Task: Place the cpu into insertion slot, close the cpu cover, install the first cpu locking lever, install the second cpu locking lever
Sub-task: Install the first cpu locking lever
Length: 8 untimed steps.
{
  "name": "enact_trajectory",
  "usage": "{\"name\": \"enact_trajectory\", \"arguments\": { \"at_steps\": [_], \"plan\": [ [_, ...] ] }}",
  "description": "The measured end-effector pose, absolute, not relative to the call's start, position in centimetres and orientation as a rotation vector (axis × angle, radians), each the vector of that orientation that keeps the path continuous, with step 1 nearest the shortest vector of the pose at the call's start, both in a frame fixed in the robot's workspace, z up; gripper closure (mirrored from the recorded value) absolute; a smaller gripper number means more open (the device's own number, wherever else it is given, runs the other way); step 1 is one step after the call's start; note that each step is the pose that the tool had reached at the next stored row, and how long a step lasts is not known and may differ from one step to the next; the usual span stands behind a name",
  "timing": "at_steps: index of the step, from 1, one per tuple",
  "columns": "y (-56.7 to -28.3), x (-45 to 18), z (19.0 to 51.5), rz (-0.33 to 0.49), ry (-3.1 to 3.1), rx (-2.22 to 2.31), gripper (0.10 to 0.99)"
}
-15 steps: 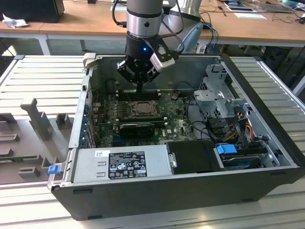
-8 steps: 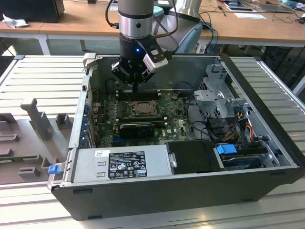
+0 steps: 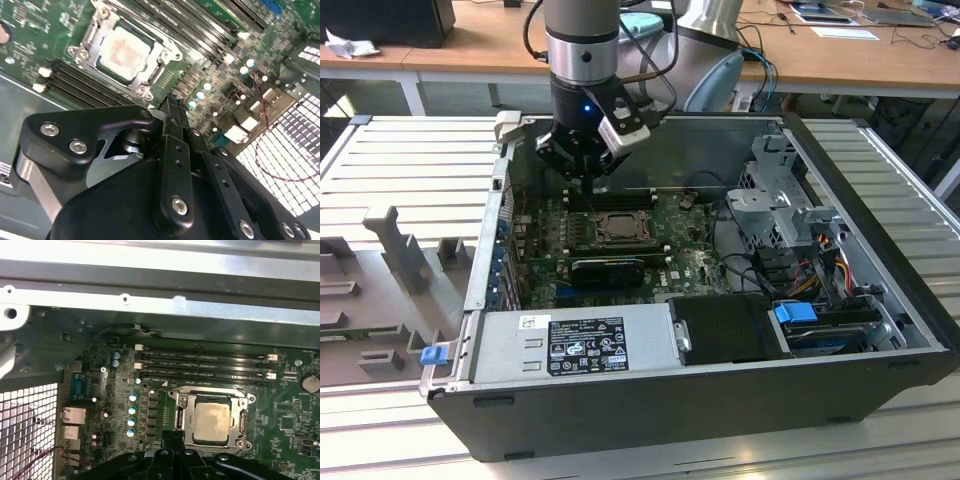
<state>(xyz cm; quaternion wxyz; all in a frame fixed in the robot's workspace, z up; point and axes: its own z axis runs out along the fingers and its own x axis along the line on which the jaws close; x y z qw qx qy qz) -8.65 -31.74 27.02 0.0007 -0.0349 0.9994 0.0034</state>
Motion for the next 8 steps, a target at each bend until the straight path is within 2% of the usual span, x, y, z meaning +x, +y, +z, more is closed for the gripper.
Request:
{"name": "enact_trajectory", "arguments": {
  "at_steps": [8],
  "plan": [
    [-30.9, -10.8, 26.2, 0.012, 3.139, -0.083, 0.98]
  ]
}}
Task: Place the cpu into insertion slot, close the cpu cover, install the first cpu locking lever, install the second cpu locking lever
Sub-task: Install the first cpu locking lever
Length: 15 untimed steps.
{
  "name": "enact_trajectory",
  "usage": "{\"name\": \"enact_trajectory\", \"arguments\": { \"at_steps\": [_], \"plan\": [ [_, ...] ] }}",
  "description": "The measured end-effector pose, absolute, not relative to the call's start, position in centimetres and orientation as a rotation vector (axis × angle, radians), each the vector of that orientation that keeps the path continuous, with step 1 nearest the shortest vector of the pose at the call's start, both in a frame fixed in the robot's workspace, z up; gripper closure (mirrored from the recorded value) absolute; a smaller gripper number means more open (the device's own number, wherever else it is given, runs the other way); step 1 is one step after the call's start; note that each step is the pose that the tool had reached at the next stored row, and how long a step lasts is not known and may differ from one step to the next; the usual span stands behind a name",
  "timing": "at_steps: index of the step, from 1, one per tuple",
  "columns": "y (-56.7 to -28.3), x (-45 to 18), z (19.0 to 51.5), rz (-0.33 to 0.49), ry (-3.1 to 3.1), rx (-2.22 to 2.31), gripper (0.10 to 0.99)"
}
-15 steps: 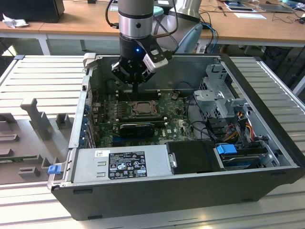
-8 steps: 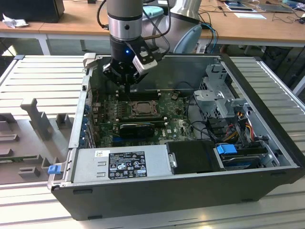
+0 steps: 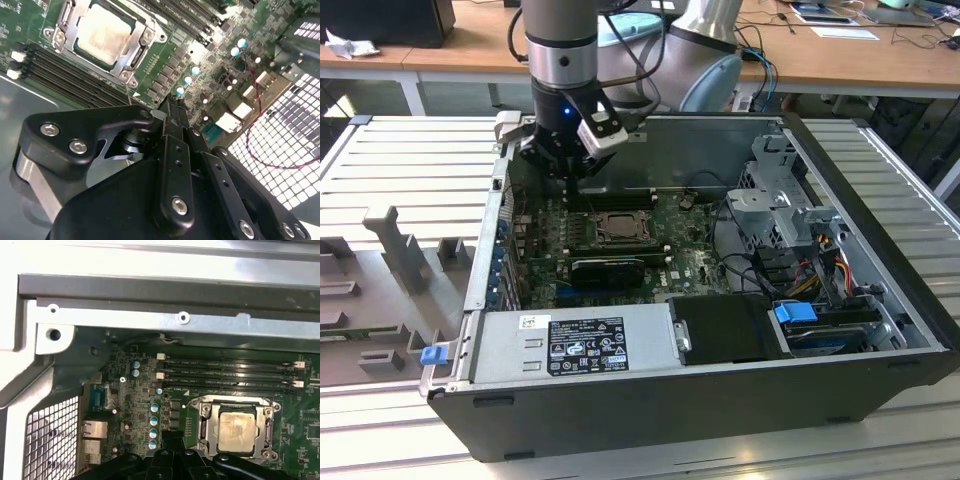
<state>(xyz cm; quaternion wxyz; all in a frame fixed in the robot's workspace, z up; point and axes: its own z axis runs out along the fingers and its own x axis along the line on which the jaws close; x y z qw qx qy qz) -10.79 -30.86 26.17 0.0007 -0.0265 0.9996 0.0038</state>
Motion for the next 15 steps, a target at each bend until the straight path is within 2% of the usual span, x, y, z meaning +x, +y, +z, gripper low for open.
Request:
{"name": "enact_trajectory", "arguments": {
  "at_steps": [15],
  "plan": [
    [-28.7, -11.0, 25.6, 0.014, 3.14, -0.056, 0.98]
  ]
}}
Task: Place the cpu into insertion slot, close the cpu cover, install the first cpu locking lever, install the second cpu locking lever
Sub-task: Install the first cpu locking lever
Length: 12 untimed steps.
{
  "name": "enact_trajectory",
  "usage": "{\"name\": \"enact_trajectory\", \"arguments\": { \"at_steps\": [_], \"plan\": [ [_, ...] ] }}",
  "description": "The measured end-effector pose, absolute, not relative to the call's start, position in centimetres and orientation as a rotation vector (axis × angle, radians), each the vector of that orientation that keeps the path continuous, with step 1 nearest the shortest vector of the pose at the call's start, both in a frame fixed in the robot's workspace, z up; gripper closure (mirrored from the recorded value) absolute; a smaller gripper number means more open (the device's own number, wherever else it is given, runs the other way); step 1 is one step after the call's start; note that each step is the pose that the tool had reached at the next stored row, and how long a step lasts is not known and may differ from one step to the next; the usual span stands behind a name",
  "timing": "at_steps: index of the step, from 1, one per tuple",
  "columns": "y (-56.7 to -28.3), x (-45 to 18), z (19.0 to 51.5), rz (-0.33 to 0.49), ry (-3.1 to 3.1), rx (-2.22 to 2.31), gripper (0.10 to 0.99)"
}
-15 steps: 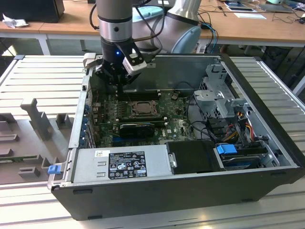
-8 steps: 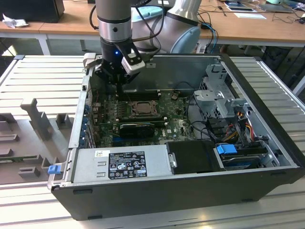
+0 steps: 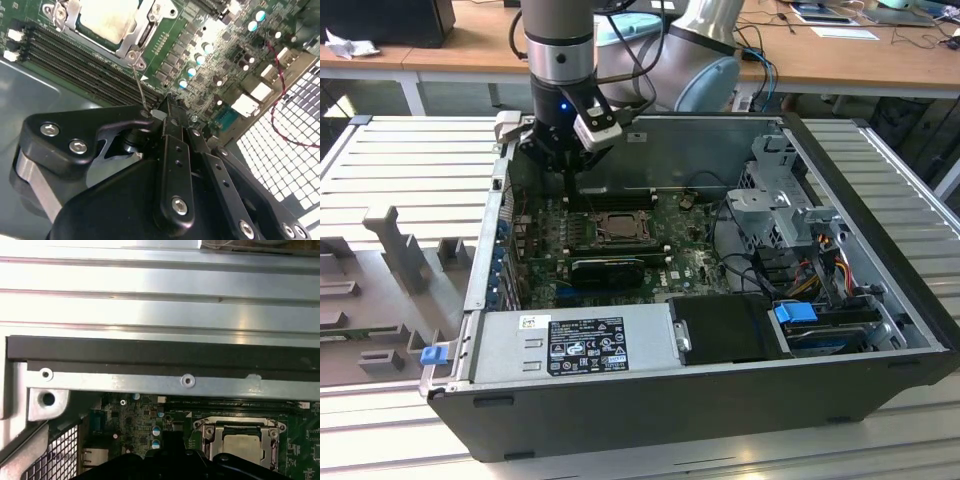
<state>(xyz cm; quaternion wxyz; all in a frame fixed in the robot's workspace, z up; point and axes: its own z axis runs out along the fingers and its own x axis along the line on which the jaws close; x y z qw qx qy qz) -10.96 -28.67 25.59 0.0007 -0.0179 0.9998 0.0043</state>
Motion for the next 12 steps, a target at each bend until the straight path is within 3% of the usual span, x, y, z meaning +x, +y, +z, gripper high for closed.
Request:
{"name": "enact_trajectory", "arguments": {
  "at_steps": [12],
  "plan": [
    [-28.6, -8.3, 25.6, 0.013, 3.14, -0.049, 0.98]
  ]
}}
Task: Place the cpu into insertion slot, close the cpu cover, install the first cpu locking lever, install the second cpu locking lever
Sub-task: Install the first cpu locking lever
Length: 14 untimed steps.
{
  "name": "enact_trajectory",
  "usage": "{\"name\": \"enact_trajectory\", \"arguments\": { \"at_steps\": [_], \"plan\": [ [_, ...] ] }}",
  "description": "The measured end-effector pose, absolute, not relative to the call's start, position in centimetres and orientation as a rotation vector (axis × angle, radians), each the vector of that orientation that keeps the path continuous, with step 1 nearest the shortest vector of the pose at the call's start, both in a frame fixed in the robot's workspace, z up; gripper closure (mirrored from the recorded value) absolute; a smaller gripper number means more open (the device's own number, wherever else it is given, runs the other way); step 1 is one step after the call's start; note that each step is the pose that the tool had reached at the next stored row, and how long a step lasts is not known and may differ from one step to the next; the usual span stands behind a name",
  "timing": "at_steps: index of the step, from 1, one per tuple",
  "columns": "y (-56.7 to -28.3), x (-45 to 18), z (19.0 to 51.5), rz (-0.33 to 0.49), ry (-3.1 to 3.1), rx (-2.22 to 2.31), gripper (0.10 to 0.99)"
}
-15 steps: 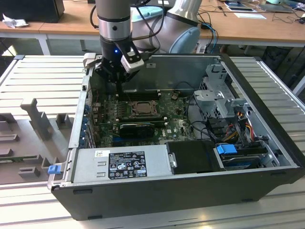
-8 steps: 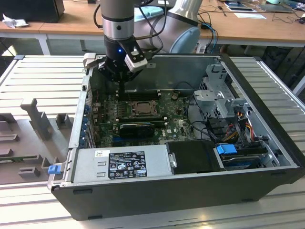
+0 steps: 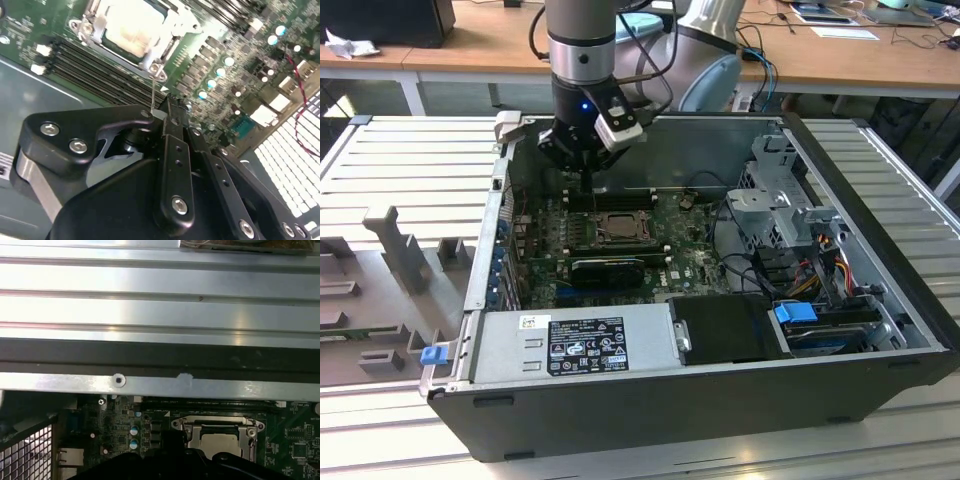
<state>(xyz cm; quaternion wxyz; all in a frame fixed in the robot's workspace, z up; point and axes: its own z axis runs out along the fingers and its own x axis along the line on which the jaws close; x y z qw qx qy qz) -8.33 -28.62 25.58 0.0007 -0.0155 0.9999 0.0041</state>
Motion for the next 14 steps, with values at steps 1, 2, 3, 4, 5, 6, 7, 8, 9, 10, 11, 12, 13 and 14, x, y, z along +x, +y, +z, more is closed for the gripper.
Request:
{"name": "enact_trajectory", "arguments": {
  "at_steps": [1, 2, 3, 4, 5, 6, 7, 8, 9, 10, 11, 12, 13, 14],
  "plan": [
    [-28.6, -8.0, 25.6, 0.013, 3.14, -0.049, 0.98],
    [-28.6, -7.8, 25.6, 0.013, 3.14, -0.049, 0.98],
    [-28.6, -7.6, 25.6, 0.013, 3.14, -0.049, 0.98],
    [-28.6, -7.3, 25.6, 0.013, 3.14, -0.049, 0.98],
    [-28.6, -7.1, 25.6, 0.013, 3.14, -0.049, 0.98],
    [-28.6, -6.8, 25.5, 0.013, 3.14, -0.049, 0.98],
    [-28.6, -6.5, 25.5, 0.013, 3.14, -0.048, 0.98],
    [-28.6, -6.1, 25.5, 0.013, 3.14, -0.049, 0.98],
    [-28.6, -5.4, 25.4, 0.013, 3.14, -0.049, 0.98],
    [-28.6, -5.0, 25.3, 0.013, 3.14, -0.049, 0.98],
    [-28.6, -4.8, 25.2, 0.015, 3.14, -0.049, 0.98],
    [-28.6, -4.8, 25.2, 0.023, 3.14, -0.049, 0.98],
    [-28.6, -4.8, 25.2, 0.033, 3.139, -0.048, 0.98],
    [-28.6, -4.8, 25.2, 0.059, 3.137, -0.048, 0.98]
  ]
}}
